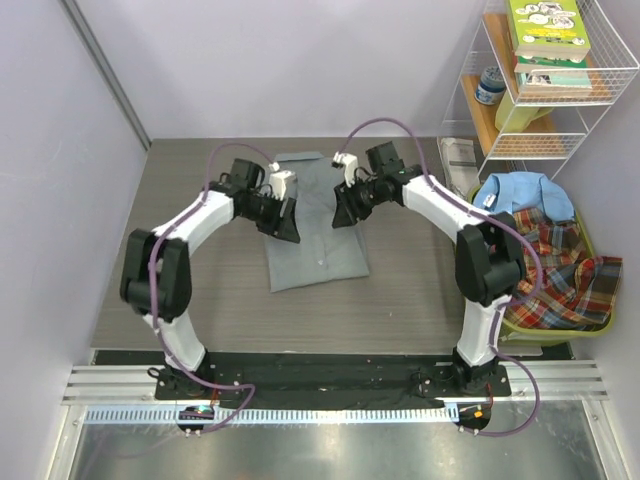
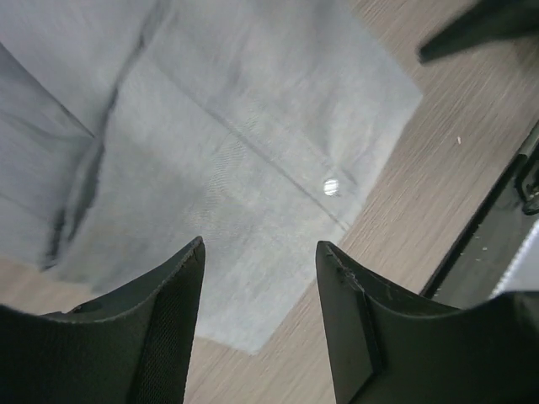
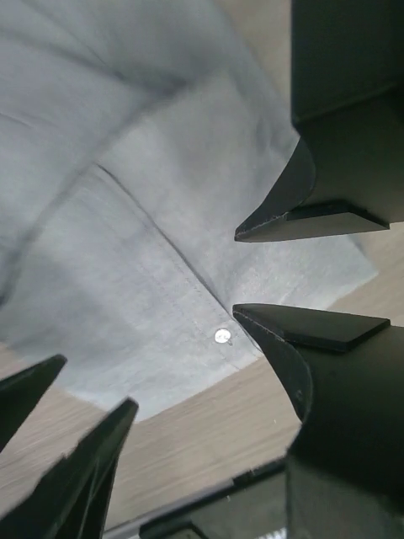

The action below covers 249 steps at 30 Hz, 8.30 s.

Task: Fold and stack the long sleeve shirts
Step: Fold the shirt

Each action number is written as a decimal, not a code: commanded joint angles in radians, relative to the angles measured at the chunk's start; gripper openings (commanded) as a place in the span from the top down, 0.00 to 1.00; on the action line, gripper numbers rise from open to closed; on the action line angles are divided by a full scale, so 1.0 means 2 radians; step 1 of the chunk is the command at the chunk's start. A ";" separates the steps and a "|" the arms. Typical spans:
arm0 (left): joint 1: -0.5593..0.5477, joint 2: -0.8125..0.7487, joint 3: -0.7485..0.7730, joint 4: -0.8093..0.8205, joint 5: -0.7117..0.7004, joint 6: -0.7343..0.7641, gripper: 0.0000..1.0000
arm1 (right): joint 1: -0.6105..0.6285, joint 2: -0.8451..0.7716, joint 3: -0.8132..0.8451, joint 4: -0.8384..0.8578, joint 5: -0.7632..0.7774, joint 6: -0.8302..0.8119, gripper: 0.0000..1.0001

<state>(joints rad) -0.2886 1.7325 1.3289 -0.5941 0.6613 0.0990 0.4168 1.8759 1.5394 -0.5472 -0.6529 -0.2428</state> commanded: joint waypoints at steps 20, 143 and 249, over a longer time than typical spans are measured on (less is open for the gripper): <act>0.027 -0.067 -0.097 -0.014 0.165 -0.075 0.36 | 0.003 -0.137 -0.256 0.128 -0.098 0.219 0.50; -0.150 -0.004 0.065 -0.215 -0.038 0.342 1.00 | 0.021 0.252 0.207 -0.086 -0.054 -0.001 0.58; -0.131 0.136 0.211 -0.286 -0.072 0.414 1.00 | 0.035 0.272 0.212 -0.233 -0.082 -0.124 0.64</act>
<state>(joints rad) -0.5575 2.0354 1.7126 -1.1862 0.5007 0.8997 0.4927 2.4023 1.9331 -0.9920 -0.8474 -0.4515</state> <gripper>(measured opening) 0.016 0.355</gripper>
